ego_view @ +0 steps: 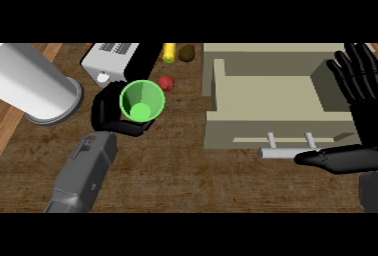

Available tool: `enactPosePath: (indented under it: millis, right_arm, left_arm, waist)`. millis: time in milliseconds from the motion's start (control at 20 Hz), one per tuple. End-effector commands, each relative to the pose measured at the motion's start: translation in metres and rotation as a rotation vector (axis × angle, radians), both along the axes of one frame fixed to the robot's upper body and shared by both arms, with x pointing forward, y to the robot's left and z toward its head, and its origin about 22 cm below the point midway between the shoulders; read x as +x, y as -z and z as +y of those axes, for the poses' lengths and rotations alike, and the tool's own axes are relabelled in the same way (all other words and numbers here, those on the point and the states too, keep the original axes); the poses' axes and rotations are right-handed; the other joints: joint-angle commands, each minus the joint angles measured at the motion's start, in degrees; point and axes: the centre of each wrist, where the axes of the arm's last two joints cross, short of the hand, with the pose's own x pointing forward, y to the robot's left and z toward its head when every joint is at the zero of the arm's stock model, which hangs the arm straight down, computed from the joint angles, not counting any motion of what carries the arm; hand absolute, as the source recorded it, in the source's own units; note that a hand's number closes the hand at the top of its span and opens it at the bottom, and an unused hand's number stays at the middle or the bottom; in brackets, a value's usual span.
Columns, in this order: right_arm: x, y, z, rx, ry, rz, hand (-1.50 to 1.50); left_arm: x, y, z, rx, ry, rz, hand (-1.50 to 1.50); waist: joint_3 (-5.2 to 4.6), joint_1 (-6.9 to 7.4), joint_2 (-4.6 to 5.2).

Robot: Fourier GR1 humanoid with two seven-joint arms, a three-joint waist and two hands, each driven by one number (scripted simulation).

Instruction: Pick up the cup, place it into the drawer and close the drawer

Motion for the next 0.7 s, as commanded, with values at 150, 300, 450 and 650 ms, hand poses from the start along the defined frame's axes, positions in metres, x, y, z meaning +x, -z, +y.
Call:
enactPosePath:
  millis: [150, 300, 450, 650]
  right_arm:
    - [-0.002, 0.000, 0.004, -0.014, 0.008, -0.011, -1.50]
    - [0.005, 0.011, -0.004, 0.009, 0.015, -0.009, -1.50]
    - [0.009, 0.002, 0.007, 0.008, 0.002, -0.012, -1.50]
    - [0.008, 0.011, -0.015, 0.002, 0.016, -0.006, -1.50]
  left_arm:
    - [0.034, -0.084, -0.076, 0.023, 0.126, -0.058, 1.50]
    - [0.051, -0.141, -0.098, 0.064, 0.143, -0.056, 1.50]
    - [0.049, -0.169, -0.126, 0.088, 0.154, -0.037, 1.50]
    - [0.058, -0.212, -0.153, 0.119, 0.131, -0.023, 1.50]
  waist:
    - [0.02, 0.03, -0.17]
    - [0.04, -0.02, 0.00]
    - [0.01, -0.72, 0.05]
    - [0.02, -0.98, 0.32]
